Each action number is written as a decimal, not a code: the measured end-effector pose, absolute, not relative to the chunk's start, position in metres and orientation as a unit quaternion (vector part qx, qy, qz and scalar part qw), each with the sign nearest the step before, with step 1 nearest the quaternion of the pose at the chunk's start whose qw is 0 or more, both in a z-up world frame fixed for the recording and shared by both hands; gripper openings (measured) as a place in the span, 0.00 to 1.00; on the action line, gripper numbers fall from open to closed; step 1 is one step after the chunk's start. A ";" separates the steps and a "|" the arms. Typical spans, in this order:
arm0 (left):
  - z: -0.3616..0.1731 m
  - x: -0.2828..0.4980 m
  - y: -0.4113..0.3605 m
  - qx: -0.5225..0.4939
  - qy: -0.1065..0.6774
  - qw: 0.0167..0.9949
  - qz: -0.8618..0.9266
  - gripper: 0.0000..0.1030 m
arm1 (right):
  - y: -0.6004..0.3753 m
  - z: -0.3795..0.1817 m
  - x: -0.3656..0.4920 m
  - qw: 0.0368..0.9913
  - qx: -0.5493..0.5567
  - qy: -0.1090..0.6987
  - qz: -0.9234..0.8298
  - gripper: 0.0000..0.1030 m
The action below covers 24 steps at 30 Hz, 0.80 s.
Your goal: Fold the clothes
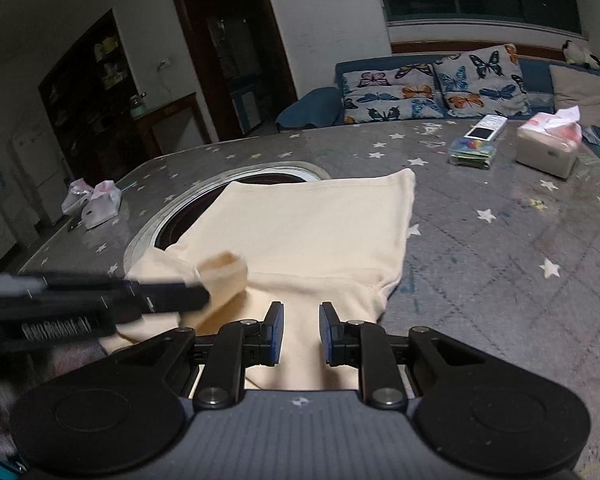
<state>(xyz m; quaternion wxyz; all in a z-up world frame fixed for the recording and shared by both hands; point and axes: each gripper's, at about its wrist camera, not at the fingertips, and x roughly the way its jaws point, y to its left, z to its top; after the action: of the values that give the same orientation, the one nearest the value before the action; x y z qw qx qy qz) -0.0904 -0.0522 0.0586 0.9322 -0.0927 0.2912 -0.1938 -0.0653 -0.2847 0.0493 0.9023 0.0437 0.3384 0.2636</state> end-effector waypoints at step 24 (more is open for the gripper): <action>0.038 -0.125 0.037 -0.074 0.307 0.945 -0.081 0.41 | -0.241 0.026 -0.050 0.885 0.043 0.370 0.279 0.33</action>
<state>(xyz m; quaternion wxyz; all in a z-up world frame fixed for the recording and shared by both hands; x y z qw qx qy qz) -0.1245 0.0373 0.0384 0.9455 -0.0743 0.3066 -0.0812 -0.0496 -0.2413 0.0258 0.8849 0.0431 0.3705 0.2791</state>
